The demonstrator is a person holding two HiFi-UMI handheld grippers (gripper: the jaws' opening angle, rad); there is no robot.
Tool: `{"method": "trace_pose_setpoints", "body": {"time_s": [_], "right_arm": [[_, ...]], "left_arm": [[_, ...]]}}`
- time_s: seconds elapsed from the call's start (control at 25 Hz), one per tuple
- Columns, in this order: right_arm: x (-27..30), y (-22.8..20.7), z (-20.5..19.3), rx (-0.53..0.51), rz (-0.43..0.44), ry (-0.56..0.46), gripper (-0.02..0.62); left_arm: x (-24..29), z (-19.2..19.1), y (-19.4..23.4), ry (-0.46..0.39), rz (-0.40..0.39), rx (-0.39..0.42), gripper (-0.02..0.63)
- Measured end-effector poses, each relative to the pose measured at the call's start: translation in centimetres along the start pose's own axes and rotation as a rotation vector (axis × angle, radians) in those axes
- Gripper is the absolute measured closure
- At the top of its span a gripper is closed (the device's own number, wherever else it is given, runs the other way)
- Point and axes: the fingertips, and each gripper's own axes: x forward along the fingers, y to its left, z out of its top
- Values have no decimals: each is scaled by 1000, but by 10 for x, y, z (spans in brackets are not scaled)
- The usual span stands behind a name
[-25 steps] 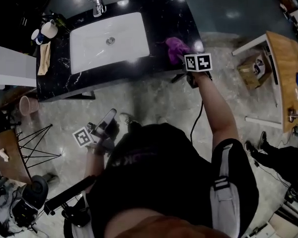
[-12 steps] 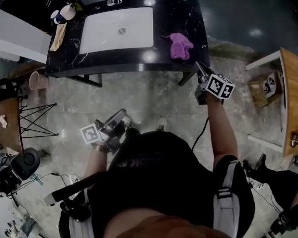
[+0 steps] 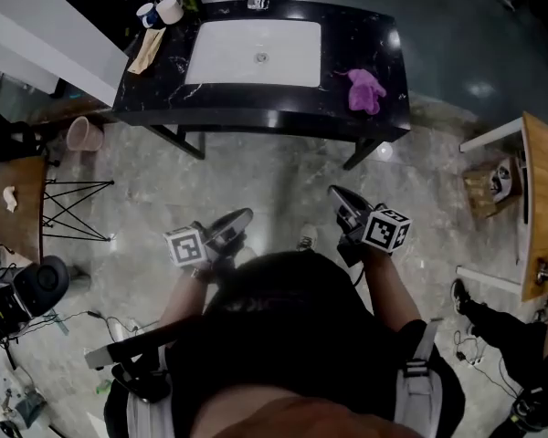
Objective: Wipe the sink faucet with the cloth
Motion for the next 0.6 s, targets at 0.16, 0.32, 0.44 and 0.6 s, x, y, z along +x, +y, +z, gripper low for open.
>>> {"method": "trace_pose_setpoints", "body": {"time_s": [0.16, 0.32, 0.44, 0.6], "right_arm": [[12, 63, -56, 8, 44, 12, 584], [15, 99, -101, -12, 33, 16, 584], [17, 113, -127, -3, 8, 6, 584], [19, 128, -151, -4, -13, -11, 584]], "left_arm": [[-40, -8, 4, 29, -37, -17, 604], [-76, -17, 5, 56, -70, -26, 604], [-99, -23, 10, 65, -94, -43, 604], [-121, -34, 16, 99, -104, -57, 604]]}}
